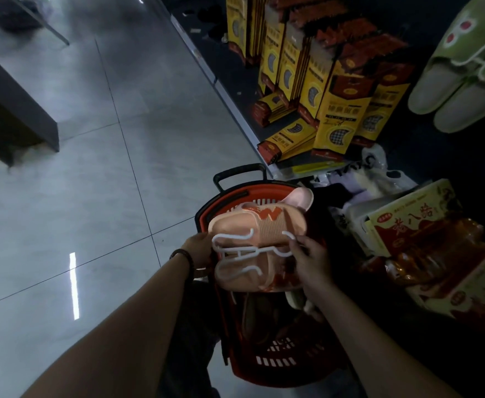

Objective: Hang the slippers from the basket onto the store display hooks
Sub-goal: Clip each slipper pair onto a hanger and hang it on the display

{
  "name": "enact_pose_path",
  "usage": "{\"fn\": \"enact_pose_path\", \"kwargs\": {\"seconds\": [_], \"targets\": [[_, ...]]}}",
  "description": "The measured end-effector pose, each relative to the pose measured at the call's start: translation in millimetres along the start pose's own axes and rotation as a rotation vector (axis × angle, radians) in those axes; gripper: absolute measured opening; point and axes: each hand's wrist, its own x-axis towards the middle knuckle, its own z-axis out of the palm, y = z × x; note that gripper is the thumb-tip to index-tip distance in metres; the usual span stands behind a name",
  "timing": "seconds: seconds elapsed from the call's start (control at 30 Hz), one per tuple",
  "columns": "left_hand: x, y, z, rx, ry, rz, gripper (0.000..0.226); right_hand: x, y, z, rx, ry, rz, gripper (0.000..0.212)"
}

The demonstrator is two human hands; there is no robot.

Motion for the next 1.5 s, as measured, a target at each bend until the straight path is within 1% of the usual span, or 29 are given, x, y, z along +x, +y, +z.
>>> {"fn": "enact_pose_path", "kwargs": {"seconds": [0.07, 0.1, 0.17, 0.23, 0.3, 0.37, 0.43, 0.5, 0.57, 0.6, 0.67, 0.73, 0.8, 0.9, 1.0, 1.07, 1.17, 1.27, 1.37, 1.5], "targets": [[3, 0, -6, -0.071, -0.026, -0.031, 0.021, 0, 2, 2, -0.06, -0.011, -0.042, 0.007], [5, 0, -8, -0.087, -0.033, -0.032, 0.021, 1, 3, 3, -0.097, 0.0, -0.057, 0.009], [10, 0, -8, -0.076, -0.028, 0.02, 0.028, 4, 3, 4, -0.151, 0.019, -0.073, 0.011], [14, 0, -3, -0.059, -0.001, 0.097, 0.037, 6, 3, 5, -0.159, 0.03, -0.057, 0.005], [12, -1, 2, 0.019, 0.048, 0.165, 0.029, 9, 4, 5, -0.159, 0.044, -0.034, 0.004], [8, 0, 6, 0.117, 0.09, 0.21, 0.029, 10, 1, 6, -0.178, 0.073, -0.032, 0.013], [9, 0, 8, 0.168, 0.113, 0.209, 0.038, 14, 3, 4, -0.208, 0.117, -0.031, 0.014], [14, -4, 11, 0.129, 0.091, 0.172, 0.048, 18, 4, -2, -0.254, 0.147, -0.019, 0.002], [20, -9, 17, 0.143, 0.08, 0.149, 0.06, 24, 7, -7, -0.3, 0.181, -0.011, 0.01], [22, -11, 20, 0.18, 0.087, 0.155, 0.064, 26, 8, -10, -0.305, 0.192, 0.002, 0.01], [28, -18, 27, 0.208, 0.074, 0.169, 0.062, 28, 8, -15, -0.287, 0.202, 0.034, 0.01], [14, -14, 34, 0.143, 0.077, 0.159, 0.064, 31, 10, -18, -0.282, 0.202, 0.042, 0.008], [11, -13, 41, 0.095, 0.076, 0.152, 0.06, 33, 10, -21, -0.293, 0.214, 0.05, 0.007], [11, -13, 47, 0.151, 0.06, 0.178, 0.065, 36, 8, -25, -0.236, 0.275, 0.119, 0.011], [14, -15, 49, 0.325, 0.075, 0.225, 0.054, 34, 5, -29, -0.167, 0.329, 0.175, 0.01], [12, -18, 52, 0.334, 0.106, 0.238, 0.051, 34, 3, -29, -0.143, 0.337, 0.178, 0.012], [8, -21, 53, 0.385, 0.196, 0.304, 0.05, 31, 0, -29, -0.132, 0.33, 0.176, 0.013], [4, -18, 53, 0.461, 0.347, 0.372, 0.036, 29, -7, -30, -0.12, 0.32, 0.159, 0.011], [-4, -10, 50, 0.446, 0.431, 0.43, 0.023, 33, -13, -39, -0.159, 0.317, 0.132, 0.014], [-5, -6, 49, 0.389, 0.447, 0.452, 0.017, 38, -11, -56, -0.197, 0.309, 0.129, 0.018]]}}
